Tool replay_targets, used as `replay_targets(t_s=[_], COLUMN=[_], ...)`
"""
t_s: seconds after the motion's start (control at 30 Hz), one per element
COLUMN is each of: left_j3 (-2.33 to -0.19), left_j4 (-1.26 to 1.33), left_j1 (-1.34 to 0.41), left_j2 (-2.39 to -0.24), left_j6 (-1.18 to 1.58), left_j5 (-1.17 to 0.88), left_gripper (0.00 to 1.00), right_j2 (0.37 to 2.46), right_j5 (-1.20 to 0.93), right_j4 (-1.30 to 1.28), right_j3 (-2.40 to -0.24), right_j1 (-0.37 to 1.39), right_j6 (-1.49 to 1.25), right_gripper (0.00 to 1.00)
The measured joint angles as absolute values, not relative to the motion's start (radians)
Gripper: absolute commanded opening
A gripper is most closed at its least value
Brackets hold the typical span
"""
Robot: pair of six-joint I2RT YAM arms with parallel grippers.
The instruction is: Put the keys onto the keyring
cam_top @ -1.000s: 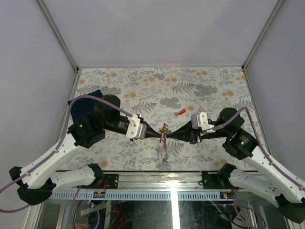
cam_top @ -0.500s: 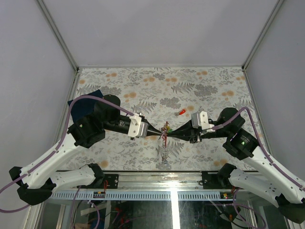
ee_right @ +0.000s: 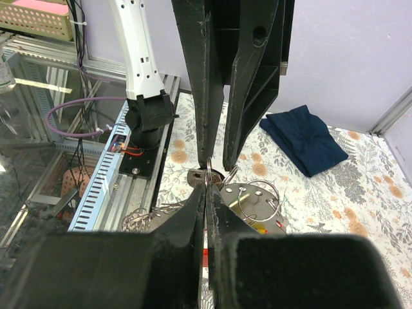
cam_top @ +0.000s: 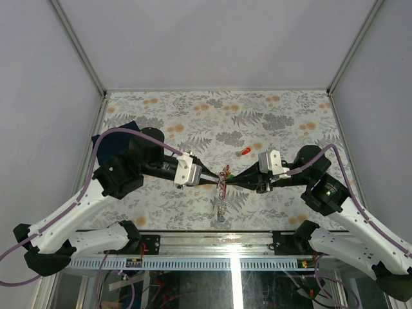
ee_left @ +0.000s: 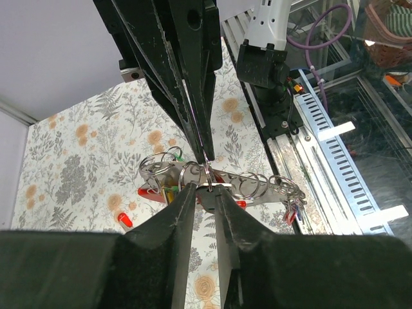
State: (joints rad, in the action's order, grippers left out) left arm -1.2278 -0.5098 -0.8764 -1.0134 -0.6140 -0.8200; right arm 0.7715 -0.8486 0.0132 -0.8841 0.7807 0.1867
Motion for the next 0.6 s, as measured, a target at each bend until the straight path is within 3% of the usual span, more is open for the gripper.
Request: replay_targets(t_s=[0.3, 0.5, 0.6], left_j3=[-1.228, -1.228, -1.228], left_j4=[-0.510, -0.510, -0.511], left_j1=[-0.876, -0.876, -0.876], left_j2=[-1.023, -1.024, -1.024], left_j6=[-0.614, -0.614, -0.614], left_j5=[-0.828, -0.831, -0.832], left_gripper=[0.19, 0.01, 0.00], right_j2=[0.772, 0.772, 0.772], right_j5=[-0.848, -0.847, -0.846], right_j4=[0.014, 0.014, 0.014], right_j3=[-0.884, -0.884, -0.884], right_j1=[0.781, 0.781, 0.781], right_j6=[0.187, 0.187, 0.187], right_gripper=[0.00, 0.00, 0.00])
